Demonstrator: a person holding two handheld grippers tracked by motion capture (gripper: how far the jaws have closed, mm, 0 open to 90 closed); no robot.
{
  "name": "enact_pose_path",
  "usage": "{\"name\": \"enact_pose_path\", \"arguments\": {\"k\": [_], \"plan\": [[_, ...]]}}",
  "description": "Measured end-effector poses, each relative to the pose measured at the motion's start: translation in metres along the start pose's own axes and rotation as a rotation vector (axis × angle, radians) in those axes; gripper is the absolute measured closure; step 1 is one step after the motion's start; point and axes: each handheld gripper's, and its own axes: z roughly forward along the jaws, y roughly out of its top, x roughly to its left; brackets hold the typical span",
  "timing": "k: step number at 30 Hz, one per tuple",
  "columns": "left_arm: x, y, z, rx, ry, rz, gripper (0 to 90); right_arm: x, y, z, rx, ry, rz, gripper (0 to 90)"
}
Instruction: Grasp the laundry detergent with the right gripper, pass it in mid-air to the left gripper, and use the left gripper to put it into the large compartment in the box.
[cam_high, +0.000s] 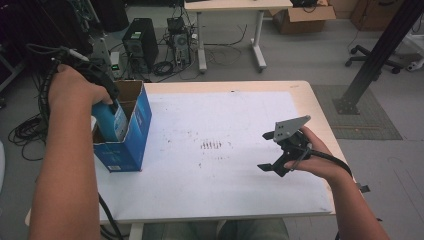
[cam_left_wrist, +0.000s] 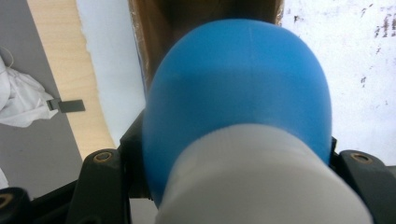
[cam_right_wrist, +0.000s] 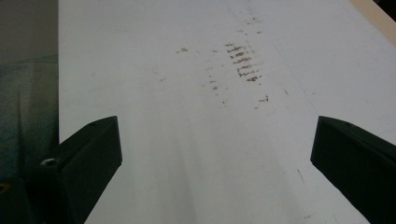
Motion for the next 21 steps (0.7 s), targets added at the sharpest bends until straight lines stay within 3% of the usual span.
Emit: {"name": "enact_pose_path", "arguments": {"k": [12, 21], "plan": [[0.003, 0.003, 0.028, 0.005, 0.007, 0.000, 38.9, 0.002, -0.001, 0.004, 0.003, 0.004, -0.006, 2.0], [0.004, 0.006, 0.047, 0.016, -0.018, 0.000, 38.9, 0.003, -0.001, 0.003, 0.003, 0.001, -0.007, 2.1]]}}
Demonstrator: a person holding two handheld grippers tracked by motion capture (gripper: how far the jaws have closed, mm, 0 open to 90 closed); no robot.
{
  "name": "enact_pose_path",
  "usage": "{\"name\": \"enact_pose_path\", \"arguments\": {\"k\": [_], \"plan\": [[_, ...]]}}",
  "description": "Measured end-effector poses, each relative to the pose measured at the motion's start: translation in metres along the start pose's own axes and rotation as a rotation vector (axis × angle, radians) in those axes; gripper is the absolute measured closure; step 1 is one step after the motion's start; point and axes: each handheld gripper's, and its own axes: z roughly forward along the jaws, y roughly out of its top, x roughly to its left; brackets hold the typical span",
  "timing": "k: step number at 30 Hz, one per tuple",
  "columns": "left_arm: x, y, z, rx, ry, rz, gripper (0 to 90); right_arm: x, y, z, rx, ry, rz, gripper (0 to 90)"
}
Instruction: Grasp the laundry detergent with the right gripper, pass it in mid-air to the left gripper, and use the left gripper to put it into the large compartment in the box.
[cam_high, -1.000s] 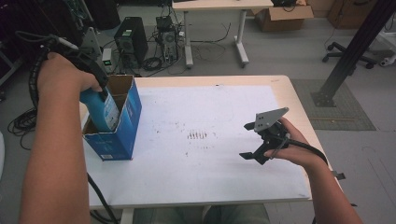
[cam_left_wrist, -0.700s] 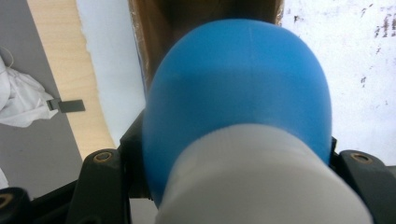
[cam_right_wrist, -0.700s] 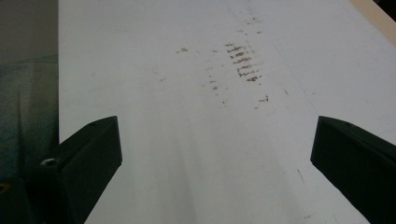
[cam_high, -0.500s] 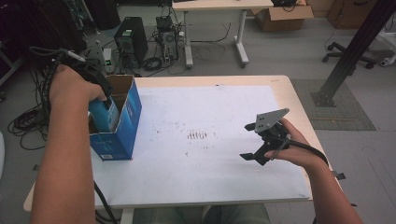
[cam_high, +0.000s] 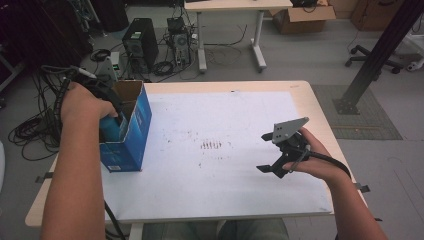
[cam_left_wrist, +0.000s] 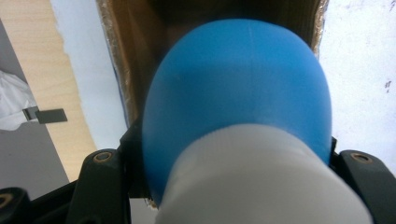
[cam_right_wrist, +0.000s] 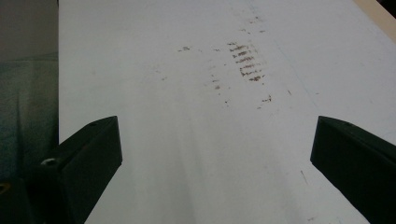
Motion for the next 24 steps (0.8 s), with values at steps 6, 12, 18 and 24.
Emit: {"name": "enact_pose_path", "arguments": {"k": [6, 12, 18, 24], "plan": [[0.000, 0.002, 0.008, 0.002, 0.003, 0.002, 38.9, 0.001, -0.002, 0.001, 0.001, -0.002, 0.002, 2.1], [0.000, 0.003, 0.018, 0.007, -0.002, 0.007, 38.9, 0.001, -0.003, 0.003, 0.004, 0.002, 0.007, 2.1], [0.000, 0.005, 0.025, 0.016, 0.005, 0.010, 38.9, 0.001, -0.001, 0.005, 0.003, 0.005, 0.004, 2.2], [0.002, 0.006, 0.028, 0.016, 0.012, 0.008, 38.9, 0.001, -0.003, 0.007, 0.007, 0.007, 0.007, 2.1]]}}
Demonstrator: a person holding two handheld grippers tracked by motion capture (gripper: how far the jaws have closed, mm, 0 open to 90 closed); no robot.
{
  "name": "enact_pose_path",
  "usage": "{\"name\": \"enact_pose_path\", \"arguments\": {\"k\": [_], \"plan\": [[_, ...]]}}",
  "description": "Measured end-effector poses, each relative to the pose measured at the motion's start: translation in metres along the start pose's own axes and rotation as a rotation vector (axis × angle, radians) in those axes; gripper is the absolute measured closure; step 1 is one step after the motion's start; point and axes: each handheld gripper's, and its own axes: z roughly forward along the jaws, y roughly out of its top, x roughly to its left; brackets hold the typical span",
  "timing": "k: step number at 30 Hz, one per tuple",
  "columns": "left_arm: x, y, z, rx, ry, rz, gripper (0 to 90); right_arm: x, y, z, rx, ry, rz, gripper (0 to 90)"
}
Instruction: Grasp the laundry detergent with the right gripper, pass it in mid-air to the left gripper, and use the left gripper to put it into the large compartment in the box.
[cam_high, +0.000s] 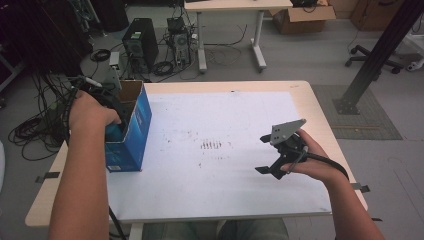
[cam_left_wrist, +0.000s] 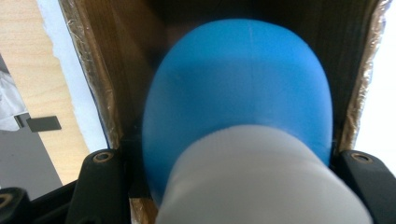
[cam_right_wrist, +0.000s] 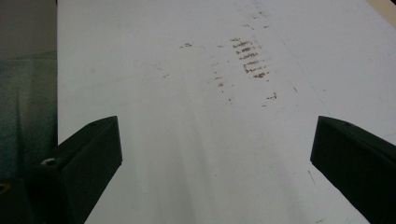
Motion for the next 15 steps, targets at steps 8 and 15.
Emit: {"name": "enact_pose_path", "arguments": {"k": [8, 15], "plan": [[0.002, 0.001, 0.009, 0.010, -0.007, 0.001, 38.8, 0.000, 0.001, 0.002, -0.001, 0.002, 0.000, 2.1], [0.003, 0.003, 0.018, 0.022, 0.004, 0.005, 38.8, 0.000, 0.000, 0.003, 0.000, 0.003, 0.002, 2.1]]}}
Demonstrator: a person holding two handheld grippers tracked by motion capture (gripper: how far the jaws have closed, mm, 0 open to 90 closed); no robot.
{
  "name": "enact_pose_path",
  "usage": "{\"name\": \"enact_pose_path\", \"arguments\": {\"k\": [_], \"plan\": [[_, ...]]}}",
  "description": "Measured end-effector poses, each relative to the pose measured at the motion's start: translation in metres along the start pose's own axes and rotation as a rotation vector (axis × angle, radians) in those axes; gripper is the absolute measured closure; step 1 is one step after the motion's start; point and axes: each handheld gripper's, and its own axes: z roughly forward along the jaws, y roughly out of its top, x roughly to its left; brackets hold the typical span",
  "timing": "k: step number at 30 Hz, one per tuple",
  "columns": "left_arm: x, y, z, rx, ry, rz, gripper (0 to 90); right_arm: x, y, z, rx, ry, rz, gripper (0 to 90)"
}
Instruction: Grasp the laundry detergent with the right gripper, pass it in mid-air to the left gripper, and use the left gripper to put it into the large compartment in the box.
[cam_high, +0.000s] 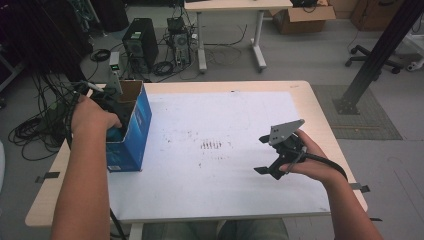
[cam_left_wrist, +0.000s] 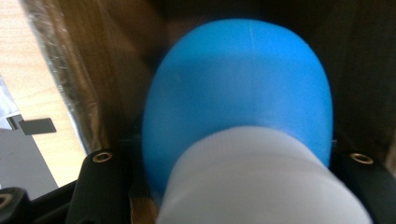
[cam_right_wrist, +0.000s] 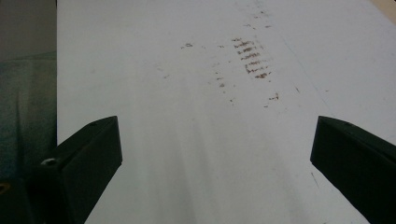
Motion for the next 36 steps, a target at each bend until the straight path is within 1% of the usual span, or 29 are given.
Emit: {"name": "enact_pose_path", "arguments": {"k": [2, 4, 5, 8, 10, 15, 18, 24, 28, 36], "plan": [[-0.0001, 0.0005, 0.0029, 0.008, 0.002, 0.003, 38.8, 0.0000, -0.0004, 0.0003, 0.004, -0.001, 0.003, 2.1], [0.0008, 0.0002, 0.0022, -0.002, -0.002, -0.003, 38.8, -0.0005, -0.0007, 0.0003, 0.005, 0.000, 0.002, 2.2], [0.0009, 0.0003, 0.0026, 0.004, -0.002, 0.000, 38.9, -0.0008, -0.0006, -0.0001, 0.005, 0.000, 0.003, 2.1], [0.0022, 0.0000, 0.0032, -0.002, -0.008, -0.009, 38.9, -0.0014, -0.0002, -0.0012, 0.004, -0.002, 0.004, 2.1], [0.0022, 0.0001, 0.0032, 0.002, -0.008, -0.012, 38.8, -0.0014, 0.0003, -0.0015, 0.003, -0.001, 0.002, 2.1], [-0.0013, 0.0003, 0.0037, 0.009, 0.004, -0.015, 38.6, -0.0006, 0.0005, -0.0009, 0.003, 0.002, 0.000, 2.2], [-0.0023, -0.0002, 0.0042, 0.003, 0.009, -0.016, 38.6, -0.0006, -0.0004, -0.0012, 0.003, 0.002, 0.004, 2.2], [-0.0016, -0.0014, 0.0047, -0.006, 0.005, -0.018, 38.5, -0.0001, -0.0020, -0.0033, 0.000, -0.001, 0.007, 2.2], [-0.0023, -0.0014, 0.0044, -0.004, 0.006, -0.016, 38.2, 0.0000, -0.0024, -0.0037, -0.002, -0.001, 0.012, 2.1], [0.0001, -0.0032, 0.0045, -0.019, -0.009, -0.016, 35.9, 0.0006, -0.0039, -0.0037, 0.000, -0.002, 0.014, 2.1]]}}
